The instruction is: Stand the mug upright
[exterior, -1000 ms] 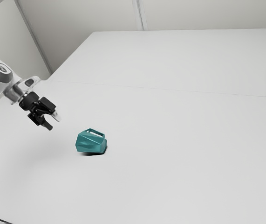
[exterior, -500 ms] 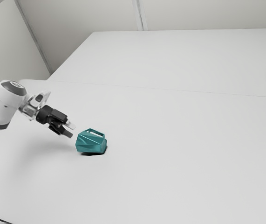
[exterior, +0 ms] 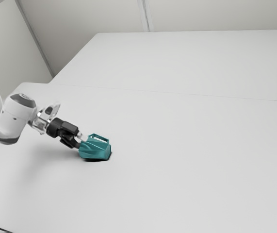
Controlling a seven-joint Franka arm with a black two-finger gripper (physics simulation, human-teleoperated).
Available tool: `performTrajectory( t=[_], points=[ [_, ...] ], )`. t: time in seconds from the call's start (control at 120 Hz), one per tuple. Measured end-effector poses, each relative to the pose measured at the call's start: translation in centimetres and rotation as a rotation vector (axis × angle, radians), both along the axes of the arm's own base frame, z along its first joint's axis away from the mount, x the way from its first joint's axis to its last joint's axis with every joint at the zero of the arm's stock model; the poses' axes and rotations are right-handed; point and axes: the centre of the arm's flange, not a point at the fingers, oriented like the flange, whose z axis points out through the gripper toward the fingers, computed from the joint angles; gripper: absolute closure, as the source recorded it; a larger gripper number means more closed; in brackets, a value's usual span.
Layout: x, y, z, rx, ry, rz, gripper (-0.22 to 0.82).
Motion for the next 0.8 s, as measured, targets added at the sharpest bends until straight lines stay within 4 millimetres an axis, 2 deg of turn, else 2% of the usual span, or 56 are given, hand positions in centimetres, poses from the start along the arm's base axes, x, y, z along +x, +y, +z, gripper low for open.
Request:
performTrajectory(
  t=[0.1,0.275,0.383,0.508,0.692,0.8],
  points=[
    [-0.6,-0.2,-0.9,-0.03,0.009,0.032,0.09],
    [-0.7,-0.1,-1.0,-0.052,-0.003,0.058,0.46],
    [-0.5,-0.2,-0.9,-0.055,-0.011,0.06,0.61],
    [-0.4,-0.2,-0.5,-0.057,-0.022,0.057,0.7],
    [-0.5,-0.3,0.5,-0.07,-0.041,0.047,0.76],
    [-0.5,-0.3,2.2,-0.072,-0.074,0.041,0.77]
  ],
)
